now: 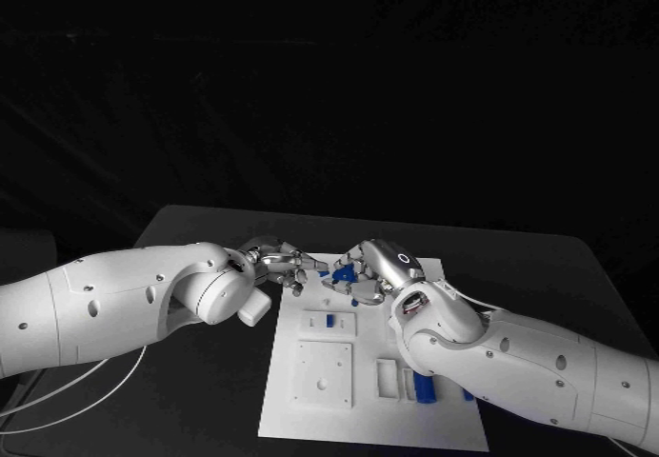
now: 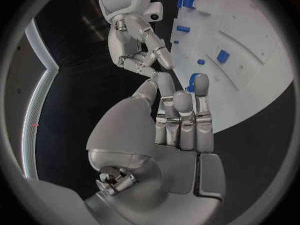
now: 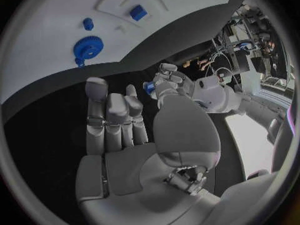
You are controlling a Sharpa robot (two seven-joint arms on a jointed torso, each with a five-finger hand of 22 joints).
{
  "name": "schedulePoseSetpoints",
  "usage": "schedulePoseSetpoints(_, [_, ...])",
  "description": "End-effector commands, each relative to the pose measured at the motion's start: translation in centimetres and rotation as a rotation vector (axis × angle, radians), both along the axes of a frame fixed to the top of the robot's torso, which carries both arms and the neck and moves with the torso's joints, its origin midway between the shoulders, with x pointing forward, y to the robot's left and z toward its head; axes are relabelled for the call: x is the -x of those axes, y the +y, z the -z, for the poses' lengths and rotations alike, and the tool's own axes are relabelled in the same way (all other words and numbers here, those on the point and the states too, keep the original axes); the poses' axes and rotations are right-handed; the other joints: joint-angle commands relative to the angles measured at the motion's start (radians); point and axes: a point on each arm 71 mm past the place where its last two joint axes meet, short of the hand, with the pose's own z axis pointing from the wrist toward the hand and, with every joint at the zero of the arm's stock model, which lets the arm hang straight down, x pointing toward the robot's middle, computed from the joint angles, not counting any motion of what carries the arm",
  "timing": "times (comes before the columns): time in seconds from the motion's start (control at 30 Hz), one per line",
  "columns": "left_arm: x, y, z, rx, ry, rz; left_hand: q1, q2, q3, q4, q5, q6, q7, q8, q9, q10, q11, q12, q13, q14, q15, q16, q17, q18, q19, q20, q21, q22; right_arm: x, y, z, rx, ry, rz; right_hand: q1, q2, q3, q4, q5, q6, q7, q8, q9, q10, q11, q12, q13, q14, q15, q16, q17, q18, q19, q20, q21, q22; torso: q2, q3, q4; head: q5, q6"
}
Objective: Assemble the parts on the task board
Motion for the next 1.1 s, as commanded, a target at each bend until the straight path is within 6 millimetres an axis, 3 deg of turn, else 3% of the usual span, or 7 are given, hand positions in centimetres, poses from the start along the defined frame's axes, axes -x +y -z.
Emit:
schedulePoseSetpoints(0.03, [0.14,-0.31,0.0,0.003,-0.002,0.002,0.011,0.007,-0.008,-0.001,-0.006,0.068,-0.049,0.003,0.118,0.003,-0.007,0.04,0.038,0.004,-0.002,0.017,0.019,-0.015,-0.006,-0.004,0.031,0.023,0.03,0.15,-0.14,-0.004,-0.019,0.015,0.005,-0.01,-0.001,0.005,-0.005,0.008,0.001,0.0,0.001,-0.001,-0.005,-0.005,-0.001,0.0,-0.009,-0.003,-0.002,-0.012,0.048,-0.005,-0.001,0.039,0.0,0.0001,0.0,0.0,0.0])
schedulePoseSetpoints(0.23, [0.23,-0.5,0.03,0.005,-0.004,0.005,0.015,0.011,-0.014,-0.001,-0.016,0.063,-0.048,0.003,0.115,-0.055,-0.012,0.189,0.225,0.024,-0.002,0.059,0.138,-0.002,-0.02,0.0,0.098,0.021,0.16,0.59,-0.16,-0.001,-0.016,-0.003,0.007,-0.012,-0.007,0.004,-0.007,0.012,0.001,0.0,0.001,-0.001,-0.005,-0.007,-0.002,-0.001,-0.009,-0.004,-0.003,-0.012,0.047,-0.005,-0.001,0.039,0.001,0.0002,0.0005,0.001,0.0])
schedulePoseSetpoints(0.4, [0.32,-0.59,0.08,0.004,-0.001,0.006,0.02,0.014,-0.019,0.005,-0.023,0.058,-0.05,0.003,0.117,-0.08,-0.013,0.329,0.425,0.036,-0.005,0.065,0.194,-0.001,-0.025,-0.004,0.14,0.021,0.22,0.67,-0.19,-0.001,-0.017,-0.012,0.008,-0.014,-0.01,0.002,-0.006,0.011,0.001,0.0,0.001,-0.001,-0.005,-0.007,-0.002,-0.001,-0.009,-0.004,-0.003,-0.012,0.047,-0.005,-0.002,0.038,0.001,0.0004,-0.0005,0.003,-0.001])
schedulePoseSetpoints(0.63, [0.47,-0.89,0.22,0.005,0.005,0.015,0.02,0.015,-0.02,0.008,-0.024,0.058,-0.05,0.003,0.117,-0.077,-0.013,0.335,0.45,0.038,-0.004,0.061,0.2,0.001,-0.027,-0.004,0.15,0.02,0.29,0.79,-0.3,-0.011,-0.026,-0.014,0.019,-0.008,0.001,-0.006,-0.018,0.017,-0.001,0.0,0.002,0.002,-0.006,-0.003,0.001,0.0,-0.01,-0.002,-0.001,-0.013,0.048,-0.006,0.001,0.038,0.0,0.0013,0.0,0.002,-0.002])
schedulePoseSetpoints(0.7, [0.53,-0.99,0.26,0.006,0.007,0.019,0.02,0.015,-0.02,0.007,-0.023,0.058,-0.05,0.003,0.117,-0.079,-0.013,0.332,0.449,0.037,-0.004,0.059,0.197,0.001,-0.028,-0.004,0.151,0.02,0.3,0.77,-0.32,-0.014,-0.029,-0.012,0.032,0.0,0.05,-0.024,-0.077,0.023,-0.003,-0.001,0.001,0.003,-0.008,-0.002,0.002,0.0,-0.012,-0.001,0.0,-0.013,0.048,-0.007,0.003,0.039,0.0,0.0011,0.0,0.002,-0.002])
schedulePoseSetpoints(0.87, [0.6,-1.06,0.31,0.007,0.01,0.023,0.02,0.015,-0.02,0.007,-0.022,0.059,-0.05,0.003,0.116,-0.08,-0.013,0.327,0.447,0.035,-0.004,0.055,0.194,0.002,-0.03,-0.003,0.151,0.02,0.27,0.67,-0.37,-0.017,-0.038,-0.009,0.044,0.004,0.205,-0.093,-0.157,0.041,-0.011,-0.001,0.0,0.008,-0.013,0.002,0.007,0.0,-0.016,0.001,0.002,-0.017,0.048,-0.011,0.009,0.04,0.0,0.0013,-0.0007,0.001,-0.002])
schedulePoseSetpoints(1.1, [0.63,-1.07,0.34,0.007,0.012,0.026,0.019,0.014,-0.019,0.006,-0.019,0.06,-0.05,0.003,0.115,-0.081,-0.013,0.313,0.443,0.033,-0.003,0.045,0.186,0.002,-0.032,-0.002,0.153,0.019,0.32,0.62,-0.45,-0.024,-0.052,-0.012,0.031,0.012,0.352,-0.186,-0.164,0.064,-0.014,0.0,0.001,0.017,-0.019,0.013,0.019,0.002,-0.017,0.007,0.005,-0.021,0.048,-0.013,0.021,0.044,0.0,0.0018,-0.0005,-0.001,-0.003])
